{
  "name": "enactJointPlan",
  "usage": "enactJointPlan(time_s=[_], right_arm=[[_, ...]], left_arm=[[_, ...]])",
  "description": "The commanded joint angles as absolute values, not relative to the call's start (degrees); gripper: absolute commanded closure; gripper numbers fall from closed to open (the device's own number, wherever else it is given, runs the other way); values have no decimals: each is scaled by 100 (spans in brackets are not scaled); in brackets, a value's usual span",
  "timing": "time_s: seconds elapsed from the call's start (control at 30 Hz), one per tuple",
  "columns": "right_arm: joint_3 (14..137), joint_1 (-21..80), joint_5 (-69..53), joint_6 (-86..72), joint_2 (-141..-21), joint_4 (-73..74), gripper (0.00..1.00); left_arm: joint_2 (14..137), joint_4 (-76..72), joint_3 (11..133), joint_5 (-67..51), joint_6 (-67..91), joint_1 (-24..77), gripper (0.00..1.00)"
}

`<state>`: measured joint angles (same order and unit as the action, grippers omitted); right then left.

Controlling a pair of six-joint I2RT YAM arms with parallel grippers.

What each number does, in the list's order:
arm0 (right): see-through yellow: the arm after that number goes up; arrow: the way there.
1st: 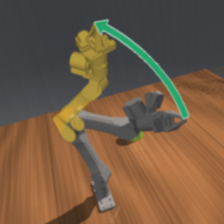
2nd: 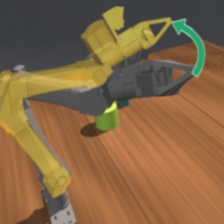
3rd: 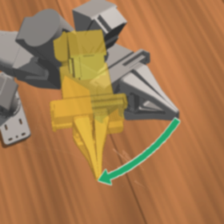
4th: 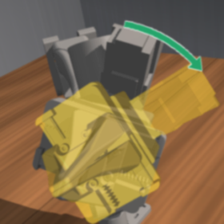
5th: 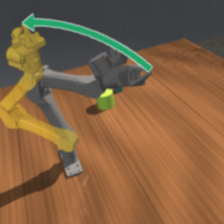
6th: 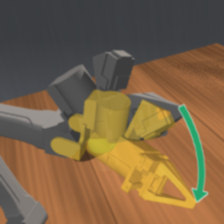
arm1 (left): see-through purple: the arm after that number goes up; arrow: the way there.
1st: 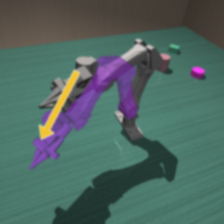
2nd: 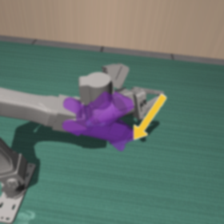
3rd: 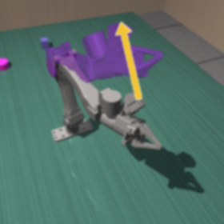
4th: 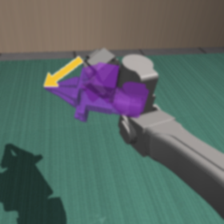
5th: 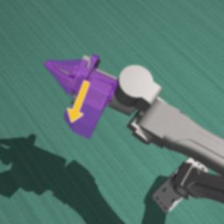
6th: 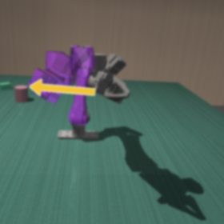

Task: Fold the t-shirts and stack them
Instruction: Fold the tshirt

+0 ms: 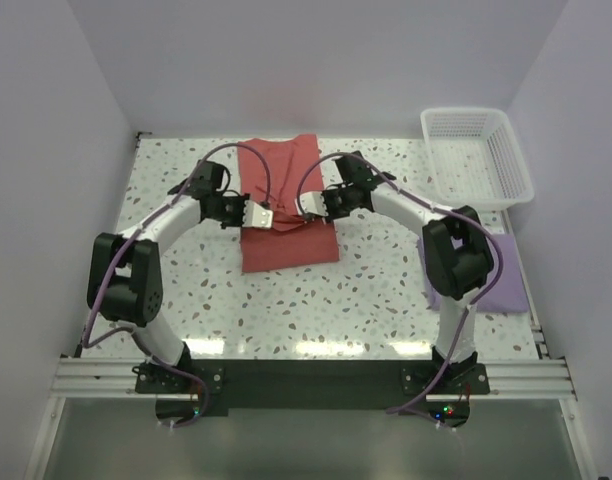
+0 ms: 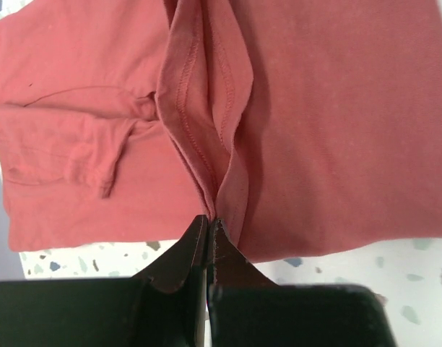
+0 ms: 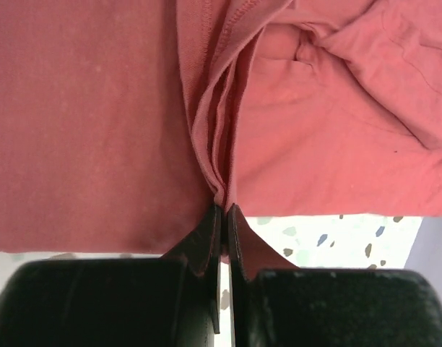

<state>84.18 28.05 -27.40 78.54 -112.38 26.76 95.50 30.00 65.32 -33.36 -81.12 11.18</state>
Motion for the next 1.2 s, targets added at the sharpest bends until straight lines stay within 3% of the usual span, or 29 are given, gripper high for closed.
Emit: enactJointPlan(time_s=[0.0, 0.27, 0.67, 0.77, 0.8, 0.83, 0.87, 0.97, 1.17], right_arm=[[9130, 2690, -3155, 8138, -11618, 2742, 100], [9861, 2540, -3226, 8183, -12322, 2654, 100], [10459, 2461, -2998, 8112, -12964, 2382, 100], [10468, 2461, -2831, 8025, -12981, 2294, 86], [10442, 2461, -2691, 8007, -12947, 2242, 79], [10415, 2461, -2594, 7876, -12938, 2015, 68], [10380, 2452, -2497, 7779, -12885, 1891, 48], [10415, 2417, -2286, 7331, -12754, 1591, 31], [10135, 2373, -2565, 6987, -11911, 2380, 35]], left_arm=[[9852, 2558, 7092, -3393, -8183, 976, 100], [10555, 2689, 7804, -3366, -8226, 791, 100], [11065, 2180, 7936, -3059, -8007, 782, 100], [11153, 1873, 7919, -2936, -7806, 782, 96], [11197, 1663, 7945, -2909, -7692, 782, 89], [11215, 1548, 7963, -2796, -7577, 782, 84], [11232, 1425, 8032, -2725, -7272, 774, 77], [11303, 1292, 8269, -2532, -6604, 704, 68], [10680, 1185, 8026, -2574, -5433, 492, 57]])
